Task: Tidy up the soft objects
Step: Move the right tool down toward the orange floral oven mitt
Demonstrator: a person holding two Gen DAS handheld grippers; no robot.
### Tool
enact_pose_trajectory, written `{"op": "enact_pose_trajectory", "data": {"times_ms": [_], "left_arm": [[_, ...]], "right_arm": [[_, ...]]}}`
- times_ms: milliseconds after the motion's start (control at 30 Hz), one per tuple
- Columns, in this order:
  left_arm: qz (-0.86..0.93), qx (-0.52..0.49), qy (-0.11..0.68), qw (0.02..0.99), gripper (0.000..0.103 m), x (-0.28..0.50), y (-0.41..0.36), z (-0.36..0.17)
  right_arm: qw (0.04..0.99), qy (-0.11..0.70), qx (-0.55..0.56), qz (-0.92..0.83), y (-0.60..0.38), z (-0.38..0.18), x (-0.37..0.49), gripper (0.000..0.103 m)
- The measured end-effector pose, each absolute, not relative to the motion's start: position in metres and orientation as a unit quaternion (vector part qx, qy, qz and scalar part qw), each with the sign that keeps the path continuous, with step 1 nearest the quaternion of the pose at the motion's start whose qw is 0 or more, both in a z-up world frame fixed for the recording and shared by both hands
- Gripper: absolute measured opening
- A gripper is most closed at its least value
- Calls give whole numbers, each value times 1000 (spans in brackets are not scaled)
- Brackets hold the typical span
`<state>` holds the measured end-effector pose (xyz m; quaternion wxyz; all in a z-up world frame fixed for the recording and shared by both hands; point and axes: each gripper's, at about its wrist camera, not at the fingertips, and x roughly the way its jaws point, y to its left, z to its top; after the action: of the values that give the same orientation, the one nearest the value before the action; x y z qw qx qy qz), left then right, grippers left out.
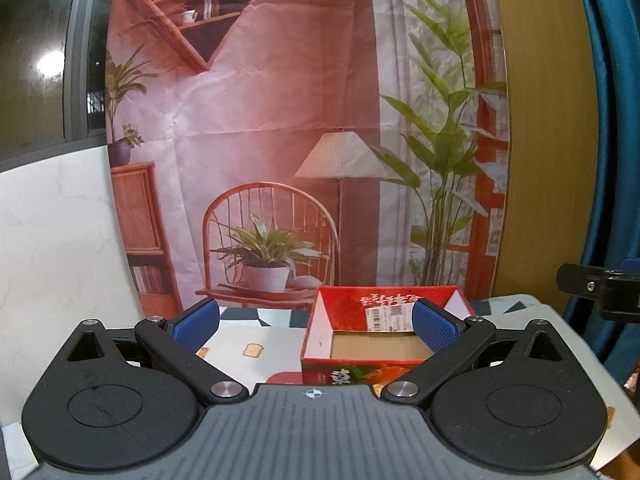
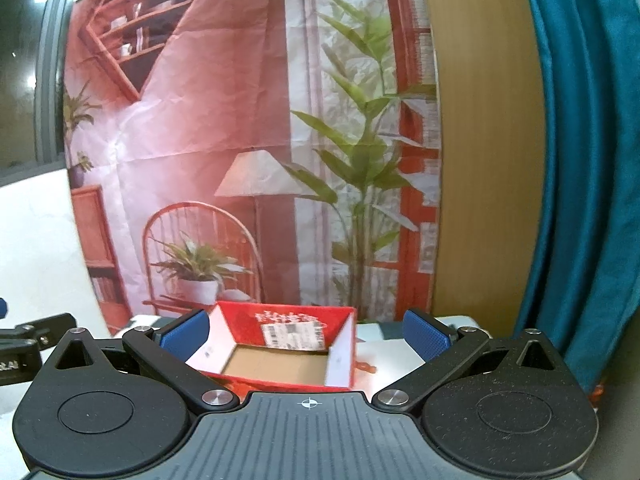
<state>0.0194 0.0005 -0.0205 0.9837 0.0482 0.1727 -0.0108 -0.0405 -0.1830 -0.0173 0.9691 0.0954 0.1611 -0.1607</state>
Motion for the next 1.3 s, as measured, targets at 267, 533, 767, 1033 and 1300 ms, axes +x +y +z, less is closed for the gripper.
{"op": "enact_pose_trajectory", "data": {"times_ms": [267, 533, 767, 1033, 1300], "left_arm": [[0, 43, 221, 974, 103, 73, 17, -72], [4, 39, 265, 964, 103, 115, 35, -127], [7, 27, 305, 952, 103, 139, 49, -168], [-9, 2, 336, 942, 103, 155, 58, -192], [4, 19, 358, 934, 103, 162, 53, -203]], "right_arm": [[967, 180, 113, -144, -205, -72, -2, 103], [959, 213, 110, -151, -215, -137, 35, 103], [953, 252, 80, -148, -213, -180, 54, 103], [945, 284, 84, -138, -215, -212, 60, 103], [938, 300, 91, -147, -224, -231, 58, 103]]}}
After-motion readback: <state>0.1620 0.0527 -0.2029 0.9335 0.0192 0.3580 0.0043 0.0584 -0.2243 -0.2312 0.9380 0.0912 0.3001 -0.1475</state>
